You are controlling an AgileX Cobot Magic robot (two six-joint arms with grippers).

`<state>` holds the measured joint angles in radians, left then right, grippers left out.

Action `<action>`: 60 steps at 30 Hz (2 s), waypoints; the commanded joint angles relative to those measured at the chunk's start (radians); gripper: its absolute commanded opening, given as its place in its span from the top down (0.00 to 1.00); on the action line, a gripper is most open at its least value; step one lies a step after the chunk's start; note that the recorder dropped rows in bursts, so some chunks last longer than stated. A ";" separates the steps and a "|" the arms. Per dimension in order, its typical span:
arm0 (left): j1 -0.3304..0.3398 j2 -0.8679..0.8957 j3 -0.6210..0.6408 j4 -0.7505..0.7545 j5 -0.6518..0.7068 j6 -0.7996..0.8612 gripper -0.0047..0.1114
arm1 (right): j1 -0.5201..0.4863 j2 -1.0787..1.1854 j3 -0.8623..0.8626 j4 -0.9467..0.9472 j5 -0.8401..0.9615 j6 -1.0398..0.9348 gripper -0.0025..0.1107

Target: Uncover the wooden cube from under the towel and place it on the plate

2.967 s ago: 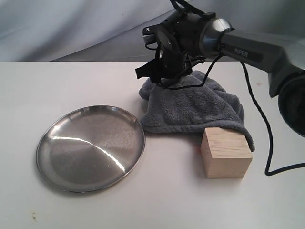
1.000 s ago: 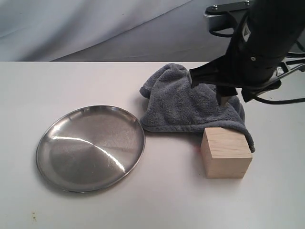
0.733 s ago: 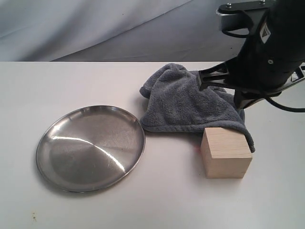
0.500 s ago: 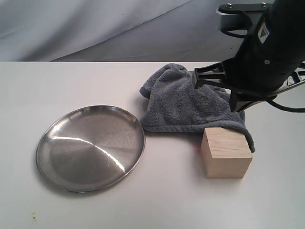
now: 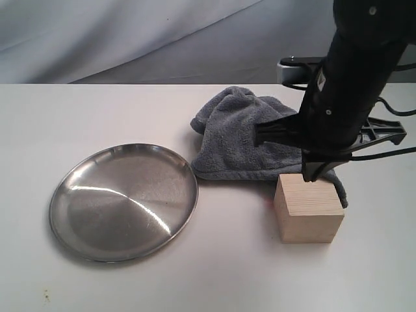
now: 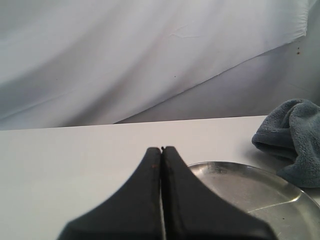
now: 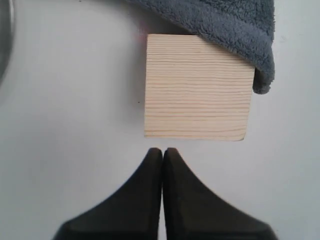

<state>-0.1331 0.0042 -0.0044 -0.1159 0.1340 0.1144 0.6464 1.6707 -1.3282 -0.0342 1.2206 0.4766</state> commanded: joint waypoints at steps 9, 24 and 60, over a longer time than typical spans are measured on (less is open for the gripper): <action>-0.005 -0.004 0.004 -0.002 -0.002 -0.003 0.96 | -0.009 0.056 0.005 -0.092 0.000 -0.027 0.98; -0.005 -0.004 0.004 -0.002 -0.002 -0.003 0.96 | -0.009 0.056 0.005 -0.090 0.000 -0.016 0.40; -0.005 -0.004 0.004 -0.002 -0.002 -0.003 0.96 | -0.009 0.280 0.005 -0.120 -0.082 -0.001 0.22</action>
<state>-0.1331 0.0042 -0.0044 -0.1159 0.1340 0.1144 0.6464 1.9198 -1.3282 -0.1604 1.1759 0.4803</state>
